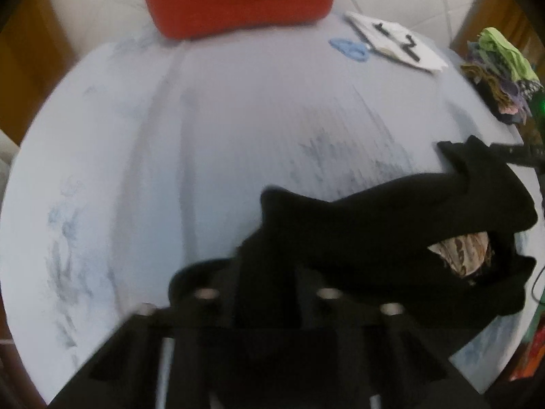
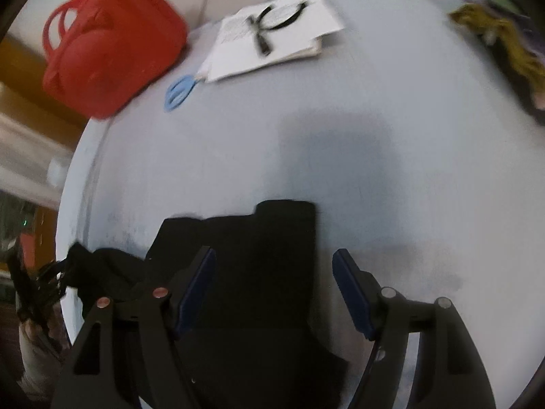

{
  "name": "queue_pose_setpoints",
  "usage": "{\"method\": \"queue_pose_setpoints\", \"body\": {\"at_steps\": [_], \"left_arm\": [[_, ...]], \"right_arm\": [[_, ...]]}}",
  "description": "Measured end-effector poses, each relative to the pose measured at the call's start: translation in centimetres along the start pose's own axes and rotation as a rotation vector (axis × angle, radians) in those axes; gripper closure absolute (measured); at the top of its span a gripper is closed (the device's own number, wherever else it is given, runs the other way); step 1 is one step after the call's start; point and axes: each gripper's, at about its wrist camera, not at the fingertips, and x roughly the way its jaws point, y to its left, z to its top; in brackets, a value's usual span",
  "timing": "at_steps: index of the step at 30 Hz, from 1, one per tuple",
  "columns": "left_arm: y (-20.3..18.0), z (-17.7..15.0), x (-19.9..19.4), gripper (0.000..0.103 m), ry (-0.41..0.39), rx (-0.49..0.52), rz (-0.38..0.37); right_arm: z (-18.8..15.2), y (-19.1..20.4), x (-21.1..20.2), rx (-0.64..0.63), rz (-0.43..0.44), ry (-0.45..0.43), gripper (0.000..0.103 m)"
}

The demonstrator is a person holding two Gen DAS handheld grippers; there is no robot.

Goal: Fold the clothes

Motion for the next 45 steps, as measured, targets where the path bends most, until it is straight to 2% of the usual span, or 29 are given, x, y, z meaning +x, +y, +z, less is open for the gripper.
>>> {"method": "queue_pose_setpoints", "body": {"at_steps": [1, 2, 3, 5, 7, 11, 13, 15, 17, 18, 20, 21, 22, 24, 30, 34, 36, 37, 38, 39, 40, 41, 42, 44, 45], "left_arm": [[-0.1, 0.2, -0.4, 0.092, -0.016, -0.004, 0.011], [-0.2, 0.5, -1.2, 0.093, -0.045, -0.008, 0.023], [-0.2, 0.8, -2.3, 0.093, -0.077, -0.011, 0.025], [-0.1, 1.9, -4.2, 0.093, -0.138, -0.012, 0.018], [0.1, 3.9, -5.6, 0.093, -0.191, -0.007, 0.025], [1.0, 8.9, -5.6, 0.093, -0.244, -0.039, 0.045], [2.1, 11.3, -4.1, 0.072, -0.208, -0.088, 0.043], [2.9, 12.6, -3.0, 0.066, -0.180, -0.119, 0.072], [3.1, 12.1, -3.2, 0.066, -0.171, -0.113, 0.082], [3.0, 11.4, -3.4, 0.064, -0.165, -0.104, 0.078], [2.8, 9.4, -3.9, 0.057, -0.145, -0.081, 0.070], [2.7, 8.2, -4.0, 0.053, -0.131, -0.072, 0.065], [2.6, 6.9, -4.2, 0.048, -0.117, -0.063, 0.059], [2.2, 4.1, -4.2, 0.044, -0.079, -0.047, 0.041], [0.4, -3.3, -2.6, 0.043, 0.019, -0.032, 0.013], [-1.1, -5.1, -1.1, 0.042, 0.026, -0.002, -0.015], [-1.9, -5.5, -0.3, 0.037, 0.026, 0.026, -0.014], [-2.3, -5.7, -0.3, 0.036, 0.019, 0.040, -0.010], [-2.7, -5.9, -0.3, 0.037, 0.013, 0.054, -0.005], [-3.1, -6.1, -0.2, 0.053, 0.007, 0.068, -0.001], [-3.4, -6.4, -0.4, 0.079, 0.005, 0.082, 0.002], [-3.6, -6.7, -0.6, 0.089, 0.007, 0.094, 0.004], [-3.8, -7.1, -0.9, 0.093, 0.008, 0.107, 0.006], [-4.1, -7.8, -1.6, 0.095, 0.007, 0.127, 0.007], [-4.0, -8.2, -2.1, 0.095, 0.000, 0.130, 0.004]], "right_arm": [[-0.1, 0.6, 0.5, -0.027, -0.004, 0.015, 0.067], [-0.3, 1.8, 0.4, -0.079, -0.044, 0.002, 0.099], [-0.5, 3.0, 0.2, -0.132, -0.085, -0.013, 0.099], [-0.6, 5.4, -2.1, -0.243, -0.158, -0.115, 0.099], [0.4, 6.8, -4.5, -0.297, -0.174, -0.212, 0.099], [5.4, 7.4, -6.9, -0.296, -0.174, -0.335, 0.099], [8.6, 7.1, -6.2, -0.260, -0.177, -0.352, 0.098], [11.1, 6.5, -5.3, -0.204, -0.197, -0.334, 0.094], [11.8, 5.6, -5.2, -0.149, -0.189, -0.327, 0.087], [11.5, 5.2, -5.6, -0.128, -0.176, -0.338, 0.084], [9.6, 4.4, -6.6, -0.103, -0.145, -0.344, 0.067], [8.6, 4.0, -6.9, -0.096, -0.132, -0.340, 0.063], [7.0, 3.5, -7.1, -0.085, -0.119, -0.322, 0.059], [3.7, 2.4, -7.6, -0.062, -0.094, -0.283, 0.057], [-6.8, -0.9, -8.3, 0.022, -0.054, -0.170, 0.057], [-12.4, -3.0, -8.5, 0.080, -0.035, -0.128, 0.055], [-14.6, -3.5, -8.7, 0.093, -0.033, -0.114, 0.047], [-15.7, -3.5, -8.9, 0.098, -0.033, -0.108, 0.039], [-16.8, -3.6, -9.1, 0.103, -0.032, -0.102, 0.030], [-17.9, -3.7, -9.2, 0.108, -0.032, -0.096, 0.025], [-18.7, -3.6, -9.4, 0.108, -0.034, -0.095, 0.020], [-19.6, -3.4, -9.6, 0.107, -0.033, -0.098, 0.017], [-20.4, -3.2, -9.7, 0.105, -0.025, -0.100, 0.015], [-21.8, -2.5, -9.1, 0.085, -0.019, -0.094, 0.000], [-22.4, -2.0, -8.6, 0.069, -0.023, -0.090, 0.000]]}}
